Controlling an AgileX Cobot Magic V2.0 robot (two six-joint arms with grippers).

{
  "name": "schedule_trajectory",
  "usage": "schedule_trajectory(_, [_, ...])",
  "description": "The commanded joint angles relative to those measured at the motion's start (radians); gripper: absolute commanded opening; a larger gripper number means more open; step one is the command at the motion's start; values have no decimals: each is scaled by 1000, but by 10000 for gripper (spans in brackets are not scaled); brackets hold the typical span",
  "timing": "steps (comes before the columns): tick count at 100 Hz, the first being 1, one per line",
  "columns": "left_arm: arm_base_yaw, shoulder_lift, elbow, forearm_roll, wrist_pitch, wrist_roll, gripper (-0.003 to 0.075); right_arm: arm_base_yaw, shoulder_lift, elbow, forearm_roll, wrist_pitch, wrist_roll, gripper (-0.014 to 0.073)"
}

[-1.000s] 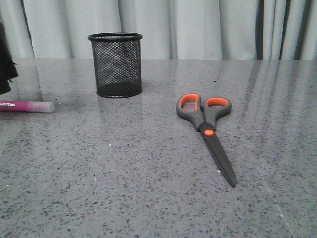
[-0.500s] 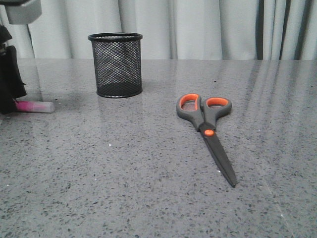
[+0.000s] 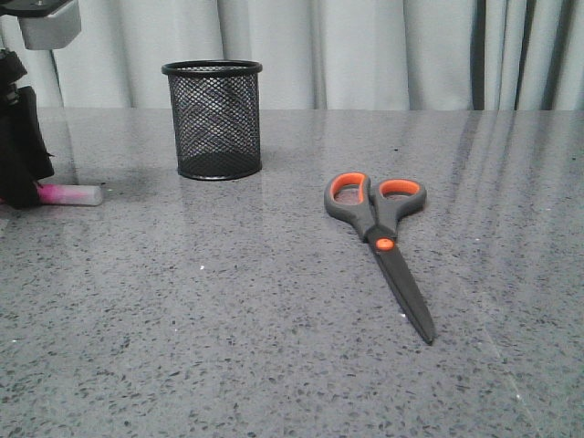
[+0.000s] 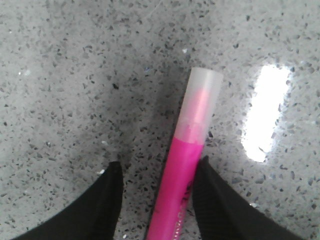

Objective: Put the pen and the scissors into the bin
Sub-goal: 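Close the left gripper on the highlighter and lift it upright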

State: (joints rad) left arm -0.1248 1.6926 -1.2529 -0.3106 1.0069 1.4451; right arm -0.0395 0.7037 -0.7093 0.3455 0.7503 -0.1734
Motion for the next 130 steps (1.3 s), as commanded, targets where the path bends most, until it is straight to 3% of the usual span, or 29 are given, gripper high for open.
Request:
schedule_trajectory(1, [-4, -2, -12, -15, 75, -1, 313, 2, 5, -35, 6, -55, -6, 342])
schedule_trajectory(25, [-4, 24, -24, -3, 141, -1, 293, 2, 5, -35, 6, -55, -6, 342])
schedule_trajectory(72, [-4, 25, -98, -5, 231, -71, -5, 2, 5, -35, 6, -57, -6, 342])
schedule_trajectory(112, [-4, -23, -249, -15, 253, -194, -8, 2, 5, -35, 6, -57, -6, 342])
schedule_trajectory(130, [-4, -103, -265, -122, 253, -193, -11, 2, 5, -35, 8, -57, -6, 342])
